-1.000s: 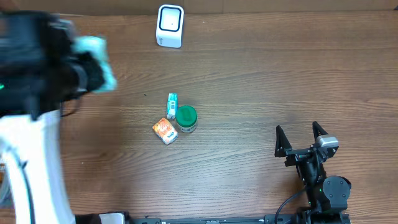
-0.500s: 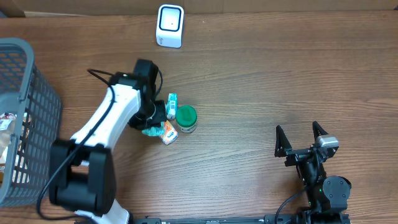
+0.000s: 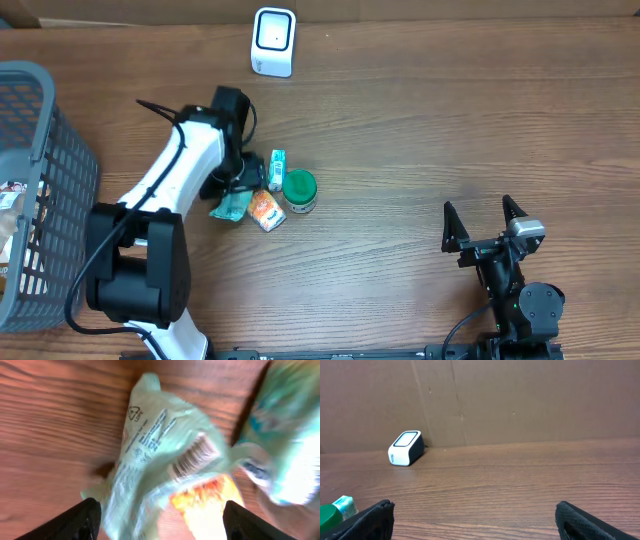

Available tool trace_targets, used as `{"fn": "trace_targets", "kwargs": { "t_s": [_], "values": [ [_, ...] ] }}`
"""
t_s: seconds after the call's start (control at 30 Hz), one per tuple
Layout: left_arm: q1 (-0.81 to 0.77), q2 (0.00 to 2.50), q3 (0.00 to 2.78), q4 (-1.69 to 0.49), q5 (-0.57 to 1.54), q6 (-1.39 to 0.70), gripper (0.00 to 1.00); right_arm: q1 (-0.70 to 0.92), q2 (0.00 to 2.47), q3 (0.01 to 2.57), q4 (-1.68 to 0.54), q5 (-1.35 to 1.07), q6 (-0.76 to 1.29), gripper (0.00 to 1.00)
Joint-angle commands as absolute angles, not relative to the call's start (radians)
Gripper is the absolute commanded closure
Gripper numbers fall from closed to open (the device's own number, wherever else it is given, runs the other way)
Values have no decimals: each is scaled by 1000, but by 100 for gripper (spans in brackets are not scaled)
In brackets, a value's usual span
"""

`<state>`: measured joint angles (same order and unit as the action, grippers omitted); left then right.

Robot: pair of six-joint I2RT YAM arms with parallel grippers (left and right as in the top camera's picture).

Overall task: Scan the item barcode
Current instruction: 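Place the wipes pouch on the table beside the other items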

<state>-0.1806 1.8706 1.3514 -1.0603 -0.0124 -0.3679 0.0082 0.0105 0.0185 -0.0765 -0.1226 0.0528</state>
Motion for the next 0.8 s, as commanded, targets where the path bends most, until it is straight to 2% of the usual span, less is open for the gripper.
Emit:
{"fn": "trace_targets", "kwargs": {
  "t_s": [0.0,0.17,0.27,0.37,0.43,0.57,0.77],
  "values": [
    [-170,1869,1520,-1145,17,-355,20,13,3,8,-73,-113,53,0],
    [-170,1827,1736,-1294,54,-336,20,13,3,8,-73,-113,53,0],
    [-169,1787,1921,-1412,53,-336,13,13,3,8,-73,-113,53,0],
    [-155,1762,2062,-1490,52,-336,1,13,3,8,-73,-113,53,0],
    [-132,1749,2168,-1544,54,-336,0,13,3,8,-73,-113,52,0],
    [-55,1744,2400,-1654,97,-287,0,13,3,8,-73,-113,53,0],
    [188,1736,2661,-1689,197,-302,0,13,3,8,-73,-112,53,0]
  ]
}}
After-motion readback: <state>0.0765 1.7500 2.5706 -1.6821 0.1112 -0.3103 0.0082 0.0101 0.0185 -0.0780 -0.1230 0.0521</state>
